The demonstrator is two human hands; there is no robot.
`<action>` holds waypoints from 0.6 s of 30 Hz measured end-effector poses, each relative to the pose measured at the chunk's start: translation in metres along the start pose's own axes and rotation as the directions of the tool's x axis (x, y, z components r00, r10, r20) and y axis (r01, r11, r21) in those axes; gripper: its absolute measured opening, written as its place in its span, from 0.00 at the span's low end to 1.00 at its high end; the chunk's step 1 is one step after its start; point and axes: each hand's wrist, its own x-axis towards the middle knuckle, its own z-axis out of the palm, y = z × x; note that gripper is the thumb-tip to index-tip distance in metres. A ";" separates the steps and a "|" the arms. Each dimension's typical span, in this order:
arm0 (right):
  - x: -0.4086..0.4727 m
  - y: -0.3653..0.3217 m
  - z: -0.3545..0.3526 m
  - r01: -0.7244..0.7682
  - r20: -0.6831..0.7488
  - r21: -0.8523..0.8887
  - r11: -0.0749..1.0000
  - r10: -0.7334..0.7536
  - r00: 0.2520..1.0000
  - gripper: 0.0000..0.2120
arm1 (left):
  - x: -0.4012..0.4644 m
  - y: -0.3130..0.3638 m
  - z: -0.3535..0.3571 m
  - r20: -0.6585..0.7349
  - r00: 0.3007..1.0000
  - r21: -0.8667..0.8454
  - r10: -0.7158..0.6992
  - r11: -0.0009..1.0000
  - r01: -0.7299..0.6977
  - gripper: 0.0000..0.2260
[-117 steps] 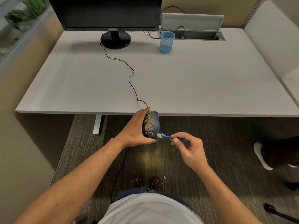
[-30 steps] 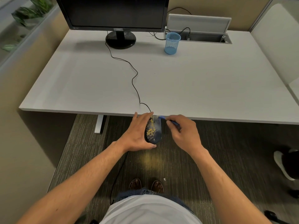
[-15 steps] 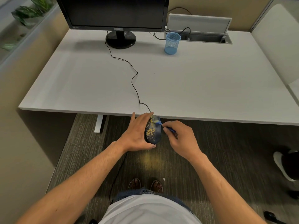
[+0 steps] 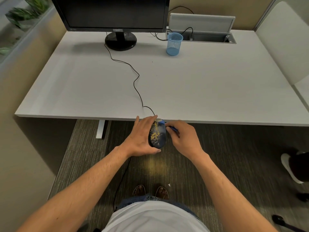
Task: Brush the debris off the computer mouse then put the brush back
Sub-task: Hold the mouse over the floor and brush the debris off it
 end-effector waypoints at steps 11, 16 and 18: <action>-0.056 -0.014 0.000 0.156 -0.042 -0.015 0.988 -0.157 0.987 0.07 | 0.002 -0.004 -0.004 -0.012 1.000 0.007 -0.016 1.000 0.016 0.54; -0.060 -0.017 -0.001 0.161 -0.083 0.017 0.987 -0.159 0.984 0.11 | 0.002 -0.004 -0.003 0.004 1.000 -0.014 -0.014 1.000 0.014 0.54; -0.052 -0.015 -0.003 0.116 -0.140 0.076 0.990 -0.104 0.985 0.08 | 0.001 -0.004 -0.003 0.006 1.000 -0.019 -0.010 1.000 0.010 0.54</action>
